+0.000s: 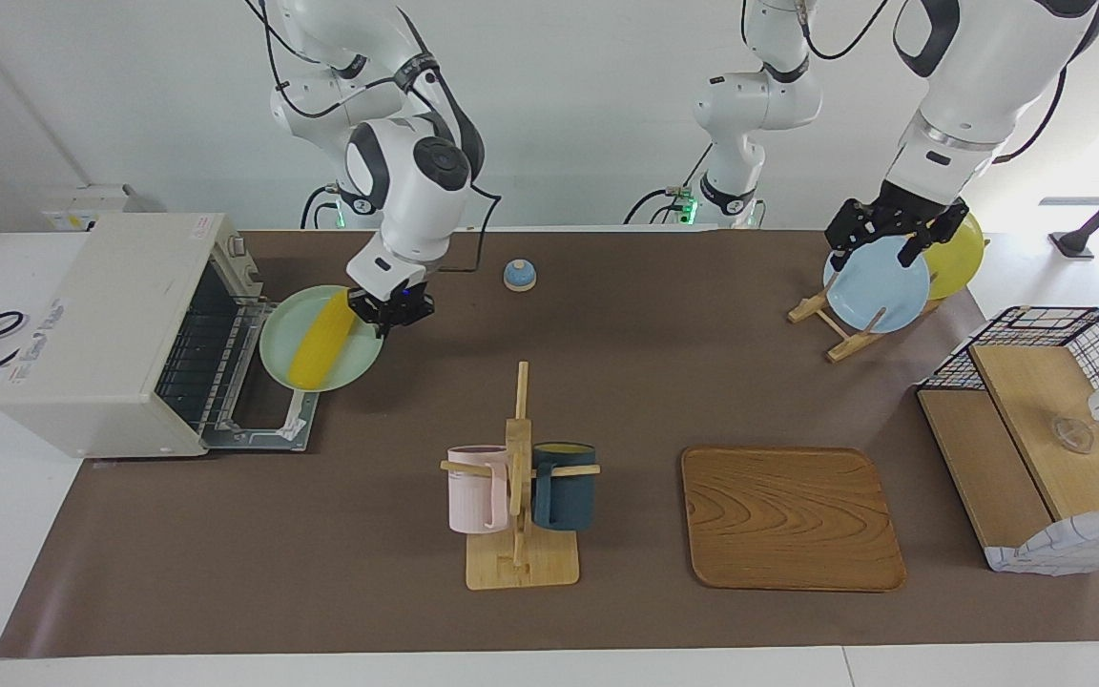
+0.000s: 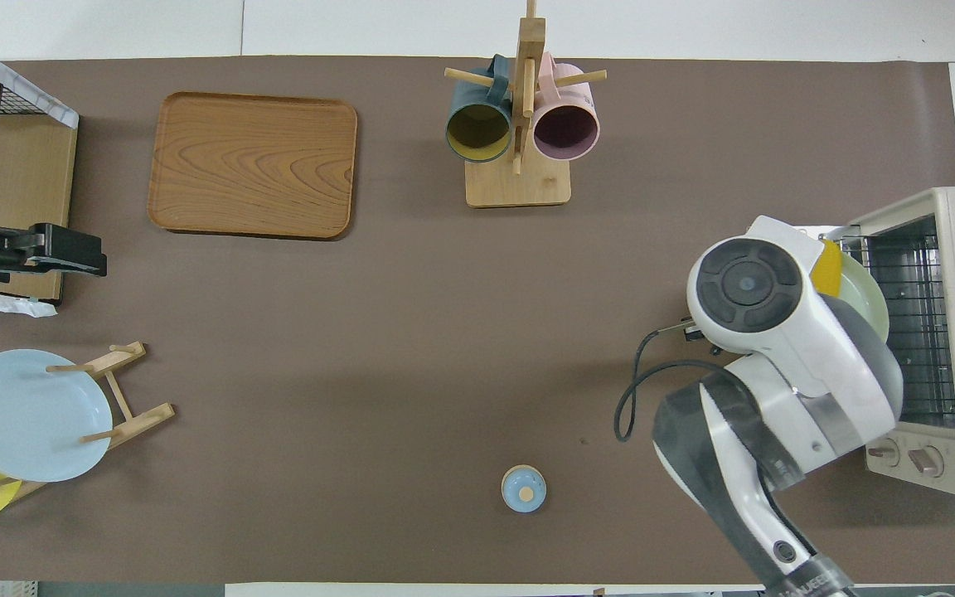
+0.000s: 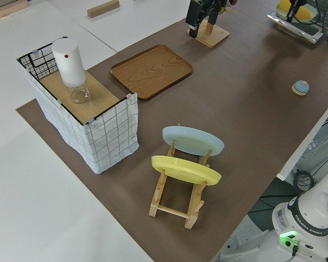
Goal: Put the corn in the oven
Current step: 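Slide the plate into the oven with the right gripper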
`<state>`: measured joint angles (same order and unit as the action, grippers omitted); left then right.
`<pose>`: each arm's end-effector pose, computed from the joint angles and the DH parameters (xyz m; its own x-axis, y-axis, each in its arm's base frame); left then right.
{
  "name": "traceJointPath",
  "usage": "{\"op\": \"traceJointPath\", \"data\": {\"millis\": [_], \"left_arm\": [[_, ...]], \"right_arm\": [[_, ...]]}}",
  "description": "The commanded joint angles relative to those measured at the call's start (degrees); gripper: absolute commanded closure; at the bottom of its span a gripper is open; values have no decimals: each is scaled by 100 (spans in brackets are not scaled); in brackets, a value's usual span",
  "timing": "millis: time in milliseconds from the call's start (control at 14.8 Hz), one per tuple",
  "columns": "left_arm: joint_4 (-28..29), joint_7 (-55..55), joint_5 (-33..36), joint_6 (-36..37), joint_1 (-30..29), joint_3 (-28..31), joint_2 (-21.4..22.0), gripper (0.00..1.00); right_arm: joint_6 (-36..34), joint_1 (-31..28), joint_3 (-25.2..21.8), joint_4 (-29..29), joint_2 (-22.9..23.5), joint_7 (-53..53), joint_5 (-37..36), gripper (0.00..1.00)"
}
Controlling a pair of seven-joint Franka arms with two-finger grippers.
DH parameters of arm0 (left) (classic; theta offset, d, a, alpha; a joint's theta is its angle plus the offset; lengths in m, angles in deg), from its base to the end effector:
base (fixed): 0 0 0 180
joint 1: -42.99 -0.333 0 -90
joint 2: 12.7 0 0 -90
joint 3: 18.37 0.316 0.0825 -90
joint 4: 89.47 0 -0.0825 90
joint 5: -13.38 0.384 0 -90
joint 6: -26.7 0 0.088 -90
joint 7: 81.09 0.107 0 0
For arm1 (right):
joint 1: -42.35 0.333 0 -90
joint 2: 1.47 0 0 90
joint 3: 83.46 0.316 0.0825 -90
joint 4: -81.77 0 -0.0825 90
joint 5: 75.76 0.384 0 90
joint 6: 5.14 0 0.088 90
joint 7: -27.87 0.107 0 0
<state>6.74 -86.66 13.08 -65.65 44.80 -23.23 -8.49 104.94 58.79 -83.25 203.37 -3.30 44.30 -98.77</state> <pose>0.5306 -0.0642 0.6166 0.9998 -0.0188 0.0059 -0.0188 -0.9998 -0.0004 0.5043 0.1222 0.4170 0.9837 0.1568 -0.0882 0.1787 -0.9076 0.3799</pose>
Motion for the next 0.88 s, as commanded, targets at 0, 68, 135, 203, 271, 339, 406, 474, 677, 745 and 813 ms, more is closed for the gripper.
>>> {"op": "traceJointPath", "data": {"millis": [0,68,135,203,271,339,406,474,677,745,813], "left_arm": [[12,-14,56,94,-102,-94,80,0],[4,-15,30,85,-102,-94,80,0],[12,-15,4,76,-102,-85,80,0],[30,-15,4,76,-102,-85,88,0],[39,-15,4,76,-102,-85,97,0],[39,-15,4,67,-102,-85,97,0],[39,-23,4,50,-102,-85,97,0],[48,-23,4,50,-102,-85,97,0],[48,-23,4,50,-85,-85,106,0],[48,-23,4,50,-76,-85,106,0],[39,-23,4,50,-76,-85,106,0]], "right_arm": [[31,-492,75,294,-239,-561,253,100],[74,-615,75,346,-257,-675,288,100],[118,-669,75,399,-275,-755,289,100],[136,-739,75,434,-283,-808,297,100],[145,-827,75,470,-301,-878,297,100],[171,-914,75,531,-319,-957,297,100],[276,-1002,75,584,-327,-1071,297,100],[390,-1099,75,697,-362,-1203,297,100],[672,-1188,67,1023,-485,-1265,297,100],[655,-1214,58,1050,-503,-1283,297,100],[672,-1327,58,1085,-512,-1361,297,100]]}}
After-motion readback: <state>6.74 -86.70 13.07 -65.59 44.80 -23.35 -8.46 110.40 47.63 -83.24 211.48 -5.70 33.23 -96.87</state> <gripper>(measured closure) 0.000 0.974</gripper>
